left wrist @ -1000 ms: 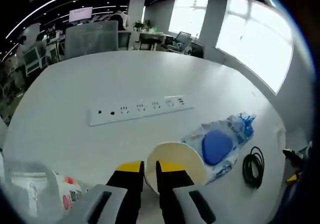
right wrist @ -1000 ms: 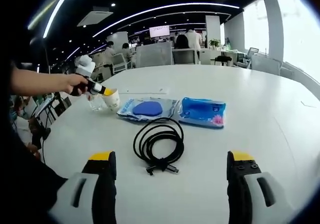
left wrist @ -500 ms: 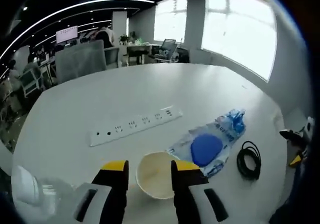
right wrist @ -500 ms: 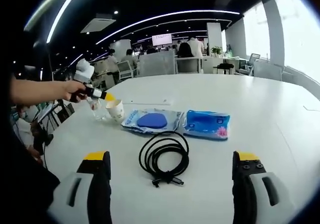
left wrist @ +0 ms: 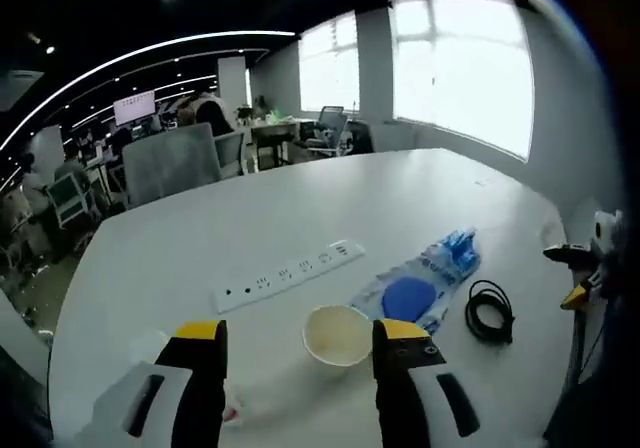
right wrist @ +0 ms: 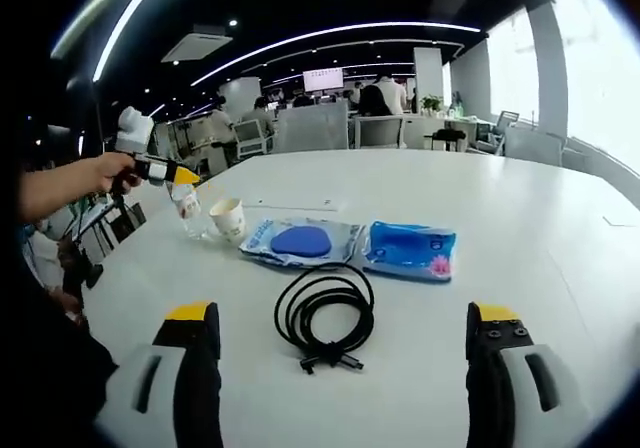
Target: Arrange the tabletop items into an orderly group along one side of the table until the central work area is clear of visible clutter.
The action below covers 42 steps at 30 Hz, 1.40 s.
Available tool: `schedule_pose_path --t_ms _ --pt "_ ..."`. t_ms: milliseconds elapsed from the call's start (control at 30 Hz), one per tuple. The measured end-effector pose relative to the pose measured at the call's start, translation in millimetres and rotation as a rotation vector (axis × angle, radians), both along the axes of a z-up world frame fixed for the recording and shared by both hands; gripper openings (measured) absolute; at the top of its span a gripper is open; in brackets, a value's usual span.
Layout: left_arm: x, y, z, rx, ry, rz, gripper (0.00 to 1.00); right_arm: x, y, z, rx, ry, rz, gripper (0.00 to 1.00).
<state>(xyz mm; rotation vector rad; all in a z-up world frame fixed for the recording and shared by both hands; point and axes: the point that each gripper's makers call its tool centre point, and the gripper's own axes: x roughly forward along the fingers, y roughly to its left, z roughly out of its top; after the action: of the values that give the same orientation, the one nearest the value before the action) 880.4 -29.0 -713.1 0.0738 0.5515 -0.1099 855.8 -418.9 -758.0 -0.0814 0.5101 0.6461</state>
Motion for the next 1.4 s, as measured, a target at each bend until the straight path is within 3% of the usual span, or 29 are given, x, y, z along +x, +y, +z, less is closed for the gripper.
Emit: schedule_pose_path --t_ms 167,333,567,800,867,1167,1267,1400 --pt "-12.2 13.1 4.3 0.005 -0.023 0.012 0.6 0.1 -0.8 -1.7 -0.011 0.0 0.0 1.0" --pt "-23.4 15.7 4.7 -0.055 -0.024 0.017 0.57 -0.1 -0.2 -4.0 -0.021 0.002 0.0 1.0" --pt "-30.1 19.8 24.0 -0.019 -0.088 -0.011 0.58 -2.2 3.4 -6.4 -0.04 0.004 0.002 0.99" --pt "-26.0 43.9 19.7 -0.008 -0.092 0.027 0.57 -6.6 4.4 -9.0 -0.06 0.01 0.003 0.99" --pt "-21.9 54.6 18.4 0.024 -0.111 0.032 0.56 -7.8 2.8 -10.1 -0.063 0.012 -0.002 0.99" --pt "-20.3 67.5 -1.2 0.035 -0.062 0.082 0.49 -13.7 -4.1 -16.5 -0.074 0.035 -0.025 0.98" --pt "-20.1 68.4 -3.8 0.011 -0.063 0.109 0.36 -14.3 -5.7 -19.8 -0.074 0.045 -0.032 0.97" --pt "-14.1 80.2 -5.8 0.017 -0.09 0.134 0.28 -15.5 -6.3 -23.8 -0.078 0.056 -0.038 0.97"
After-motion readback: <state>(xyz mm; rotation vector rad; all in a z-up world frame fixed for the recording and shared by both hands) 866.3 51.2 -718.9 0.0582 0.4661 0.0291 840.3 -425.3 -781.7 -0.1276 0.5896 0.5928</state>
